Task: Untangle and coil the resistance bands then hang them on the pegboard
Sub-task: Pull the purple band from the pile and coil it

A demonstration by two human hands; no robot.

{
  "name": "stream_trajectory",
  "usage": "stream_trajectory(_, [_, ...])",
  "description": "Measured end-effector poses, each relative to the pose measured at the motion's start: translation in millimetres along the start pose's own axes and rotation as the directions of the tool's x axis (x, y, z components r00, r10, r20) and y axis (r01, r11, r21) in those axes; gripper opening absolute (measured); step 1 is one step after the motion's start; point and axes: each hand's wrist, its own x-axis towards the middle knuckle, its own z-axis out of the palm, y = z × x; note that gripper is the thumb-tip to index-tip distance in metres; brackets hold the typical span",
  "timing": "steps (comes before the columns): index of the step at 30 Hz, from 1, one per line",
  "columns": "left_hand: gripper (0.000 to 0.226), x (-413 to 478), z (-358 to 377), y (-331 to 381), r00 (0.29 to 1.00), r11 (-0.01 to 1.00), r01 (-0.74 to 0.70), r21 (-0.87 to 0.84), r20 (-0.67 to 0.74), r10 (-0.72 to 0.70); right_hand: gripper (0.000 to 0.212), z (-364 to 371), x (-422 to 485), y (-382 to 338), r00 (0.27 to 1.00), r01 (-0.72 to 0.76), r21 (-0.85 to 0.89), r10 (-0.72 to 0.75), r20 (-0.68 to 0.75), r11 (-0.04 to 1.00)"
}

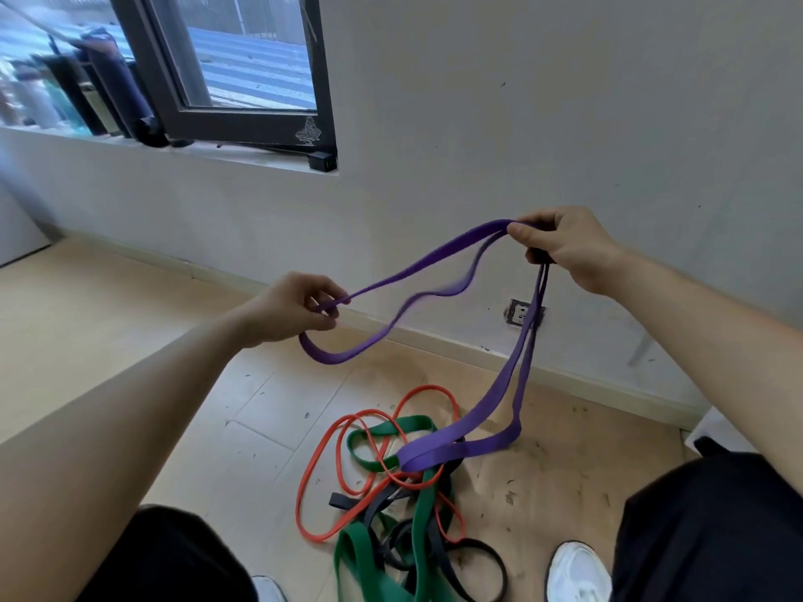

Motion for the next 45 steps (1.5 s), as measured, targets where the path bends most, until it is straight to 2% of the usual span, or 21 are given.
stream_trajectory(2, [0.040, 1, -4, -7, 0.999, 0.989, -0.003, 0.151, 0.042, -0.004, 0.021, -4, 1, 2, 1.000, -0.015, 0.000, 0.015, 0.007, 1.000])
stream_trajectory(8, [0.044, 3, -5, -24, 0.986, 0.942, 0.061, 0.330, 0.129, -0.110, 0.021, -4, -1, 7, 0.994, -0.039, -0.078, 0.047, 0.096, 0.996])
stream_trajectory(12, [0.054, 4, 2, -27, 0.934, 0.811, 0.126, 0.572, 0.208, -0.292, 0.016, 6, -5, 0, 0.988, 0.016, -0.091, -0.002, 0.152, 0.996])
stream_trajectory(14, [0.052, 3, 6, -22, 0.916, 0.775, 0.152, 0.613, 0.206, -0.343, 0.019, 14, -6, -6, 0.979, 0.063, -0.140, -0.034, 0.200, 0.988])
stream_trajectory(16, [0.046, 6, 7, -14, 0.943, 0.836, 0.137, 0.532, 0.188, -0.274, 0.024, 24, -8, -10, 0.965, 0.120, -0.226, -0.060, 0.255, 0.967])
stream_trajectory(18, [0.043, 9, 9, -2, 0.983, 0.899, 0.096, 0.427, 0.103, -0.154, 0.026, 34, -10, -12, 0.945, 0.193, -0.313, -0.089, 0.316, 0.930])
stream_trajectory(21, [0.042, 10, 18, 27, 1.000, 0.991, -0.007, 0.135, 0.029, 0.003, 0.025, 45, -11, -8, 0.924, 0.242, -0.388, -0.090, 0.371, 0.889])
stream_trajectory(23, [0.046, 7, 30, 51, 0.997, 0.996, -0.078, -0.029, 0.019, 0.079, 0.026, 48, -11, -10, 0.919, 0.249, -0.403, -0.084, 0.385, 0.881])
stream_trajectory(25, [0.055, 5, 42, 71, 0.992, 0.985, -0.125, -0.118, -0.012, 0.125, 0.028, 49, -13, -13, 0.910, 0.266, -0.400, -0.092, 0.404, 0.877])
stream_trajectory(29, [0.063, 4, 57, 90, 0.985, 0.970, -0.172, -0.174, -0.024, 0.170, 0.031, 52, -17, -23, 0.895, 0.265, -0.279, -0.128, 0.427, 0.923])
stream_trajectory(34, [0.034, 3, 61, 95, 0.976, 0.950, -0.215, -0.227, -0.093, 0.198, 0.033, 55, -20, -32, 0.883, 0.214, -0.154, -0.124, 0.452, 0.965])
stream_trajectory(36, [0.029, 3, 56, 95, 0.978, 0.947, -0.200, -0.251, -0.102, 0.180, 0.034, 55, -22, -35, 0.872, 0.203, -0.122, -0.123, 0.474, 0.972])
stream_trajectory(40, [0.027, 5, 44, 96, 0.981, 0.939, -0.185, -0.289, -0.109, 0.160, 0.039, 56, -23, -36, 0.842, 0.181, -0.162, -0.068, 0.534, 0.970])
stream_trajectory(45, [0.025, 3, 40, 99, 0.977, 0.918, -0.210, -0.335, -0.115, 0.182, 0.028, 67, -26, -24, 0.826, 0.180, -0.228, -0.021, 0.564, 0.957])
